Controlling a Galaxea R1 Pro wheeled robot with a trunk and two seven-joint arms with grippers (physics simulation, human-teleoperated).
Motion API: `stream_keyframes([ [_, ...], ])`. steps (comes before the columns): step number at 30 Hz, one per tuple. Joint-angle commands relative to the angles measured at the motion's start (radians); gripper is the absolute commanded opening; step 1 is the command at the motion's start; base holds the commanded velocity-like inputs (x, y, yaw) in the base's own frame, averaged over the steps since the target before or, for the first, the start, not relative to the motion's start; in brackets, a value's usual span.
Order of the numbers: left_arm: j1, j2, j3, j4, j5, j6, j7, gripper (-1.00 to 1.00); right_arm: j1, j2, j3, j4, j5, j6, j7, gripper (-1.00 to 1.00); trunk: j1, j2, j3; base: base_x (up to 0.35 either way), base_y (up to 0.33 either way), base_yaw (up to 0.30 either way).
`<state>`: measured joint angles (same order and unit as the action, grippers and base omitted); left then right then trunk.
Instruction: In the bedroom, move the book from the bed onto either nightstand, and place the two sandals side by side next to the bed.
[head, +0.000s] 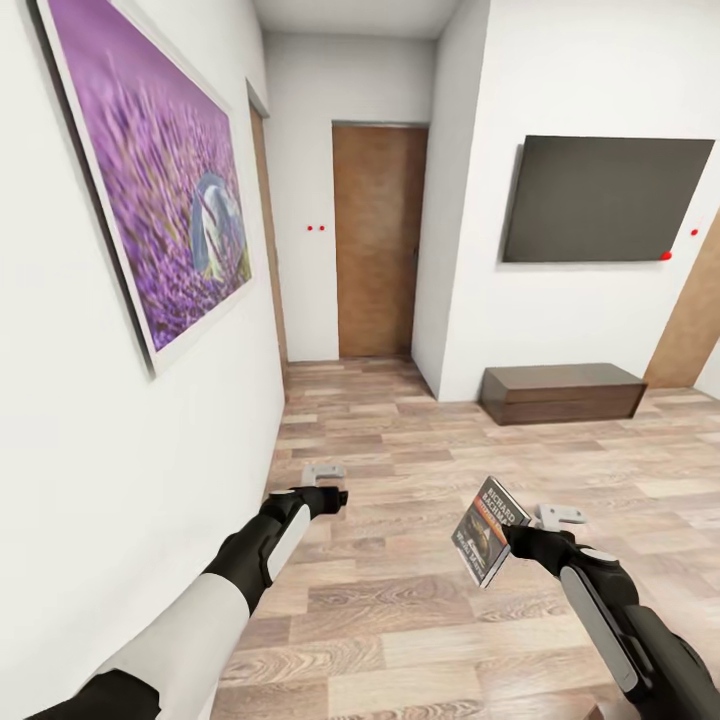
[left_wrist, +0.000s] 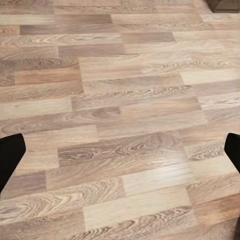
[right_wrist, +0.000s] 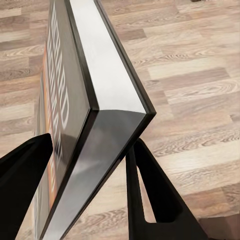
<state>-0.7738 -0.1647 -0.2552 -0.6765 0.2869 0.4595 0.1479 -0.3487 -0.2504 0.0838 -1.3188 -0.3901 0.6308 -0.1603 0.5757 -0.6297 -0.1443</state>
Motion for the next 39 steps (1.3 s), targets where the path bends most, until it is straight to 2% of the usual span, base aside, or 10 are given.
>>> stream_keyframes([
  [1,-0.001,0.001,-0.004,-0.002,0.011,0.004,0.009,1.0,-0.001,-0.001,0.002,-0.002,-0.01,0.003,-0.009,-1.0,0.001,-0.002,-0.002,0.328,0.0,0.0],
  [9,-0.001,0.001,-0.006,0.029,0.008,0.002,0.009,1.0,-0.001,-0.001,0.007,-0.002,-0.01,0.003,-0.008,-1.0,0.001,-0.002,-0.002,0.328,0.0,-0.019],
  [25,-0.001,0.001,-0.006,0.03,0.008,0.001,0.009,1.0,-0.001,-0.001,0.002,-0.002,-0.01,0.003,-0.008,-1.0,0.001,-0.002,-0.002,0.328,0.0,-0.249],
  [39,-0.001,0.001,-0.006,0.03,0.008,0.001,0.009,1.0,-0.001,-0.001,0.003,-0.002,-0.01,0.003,-0.009,-1.0,0.001,-0.002,-0.002,0.328,0.0,-0.032],
])
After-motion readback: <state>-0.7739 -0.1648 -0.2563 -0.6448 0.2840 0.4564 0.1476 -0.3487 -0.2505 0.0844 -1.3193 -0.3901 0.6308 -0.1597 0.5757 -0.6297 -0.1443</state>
